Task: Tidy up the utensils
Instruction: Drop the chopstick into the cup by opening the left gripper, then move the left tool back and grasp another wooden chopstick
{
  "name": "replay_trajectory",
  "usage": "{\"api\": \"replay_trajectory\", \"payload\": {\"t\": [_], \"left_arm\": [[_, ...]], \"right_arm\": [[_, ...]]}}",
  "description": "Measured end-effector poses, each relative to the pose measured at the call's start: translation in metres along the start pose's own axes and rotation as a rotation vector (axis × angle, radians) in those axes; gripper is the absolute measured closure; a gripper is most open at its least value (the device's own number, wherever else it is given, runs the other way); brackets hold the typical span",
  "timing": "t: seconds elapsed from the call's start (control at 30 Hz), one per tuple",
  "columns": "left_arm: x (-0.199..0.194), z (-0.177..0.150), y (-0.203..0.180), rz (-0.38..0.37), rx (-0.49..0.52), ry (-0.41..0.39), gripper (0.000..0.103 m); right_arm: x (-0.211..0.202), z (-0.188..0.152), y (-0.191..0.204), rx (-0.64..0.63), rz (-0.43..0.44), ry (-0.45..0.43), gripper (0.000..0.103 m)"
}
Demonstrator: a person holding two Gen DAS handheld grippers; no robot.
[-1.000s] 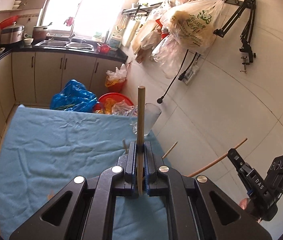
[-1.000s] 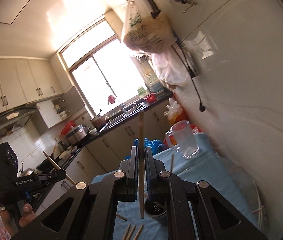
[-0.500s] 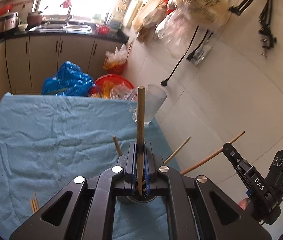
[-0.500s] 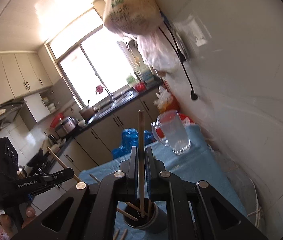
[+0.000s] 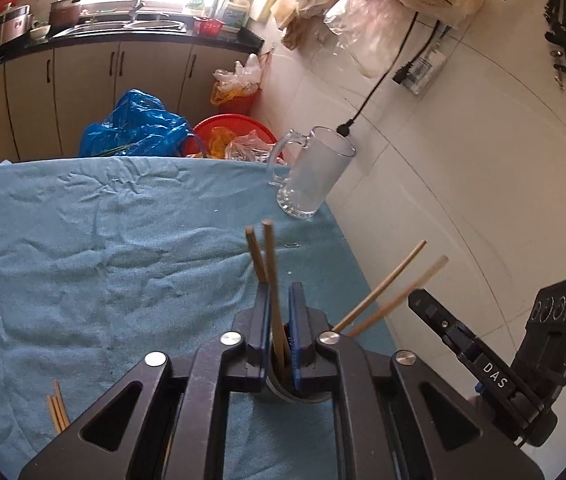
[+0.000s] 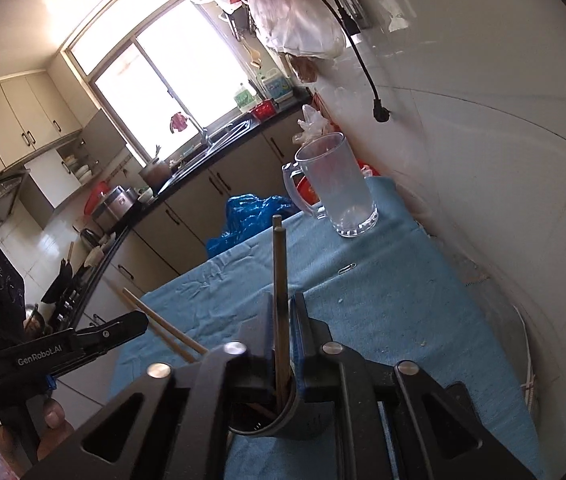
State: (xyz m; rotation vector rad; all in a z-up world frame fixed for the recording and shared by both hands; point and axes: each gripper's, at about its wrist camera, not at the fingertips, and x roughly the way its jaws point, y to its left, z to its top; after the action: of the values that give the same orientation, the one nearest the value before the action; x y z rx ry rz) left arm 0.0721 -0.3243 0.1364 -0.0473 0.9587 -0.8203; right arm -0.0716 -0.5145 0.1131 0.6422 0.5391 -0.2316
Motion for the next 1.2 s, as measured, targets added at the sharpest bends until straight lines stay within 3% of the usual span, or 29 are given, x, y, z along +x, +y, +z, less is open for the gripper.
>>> {"api": "replay_trajectory", "payload": {"t": [0.03, 0.1, 0.2, 0.33, 0.53, 0.87, 1.2], "left_arm": [[-0.003, 0.000, -0.001, -0.003, 0.000, -0.006, 0.076], [-0.009, -0.001, -0.002, 0.005, 0.001, -0.025, 0.060], [-0.023, -0.002, -0.004, 0.005, 0.002, -0.048, 0.057], [-0.044, -0.007, -0.001, -0.004, -0.016, -0.078, 0.051], [-0.075, -0.023, 0.007, 0.012, -0.021, -0.115, 0.046], [-0.106, -0.073, 0.040, 0.043, -0.051, -0.097, 0.043], [-0.112, -0.129, 0.129, 0.157, -0.181, -0.004, 0.043]], "right_arm": [[-0.003, 0.000, 0.000, 0.001, -0.006, -0.009, 0.064], [-0.012, 0.000, 0.003, -0.002, -0.013, -0.045, 0.048], [-0.030, 0.002, 0.008, -0.021, -0.030, -0.091, 0.047], [-0.051, -0.001, 0.012, -0.018, -0.047, -0.132, 0.026], [-0.073, -0.019, 0.026, -0.053, -0.091, -0.161, 0.020], [-0.071, -0.064, 0.040, -0.084, -0.106, -0.077, 0.019], [-0.041, -0.112, 0.058, -0.116, -0.070, 0.082, 0.019]]}}
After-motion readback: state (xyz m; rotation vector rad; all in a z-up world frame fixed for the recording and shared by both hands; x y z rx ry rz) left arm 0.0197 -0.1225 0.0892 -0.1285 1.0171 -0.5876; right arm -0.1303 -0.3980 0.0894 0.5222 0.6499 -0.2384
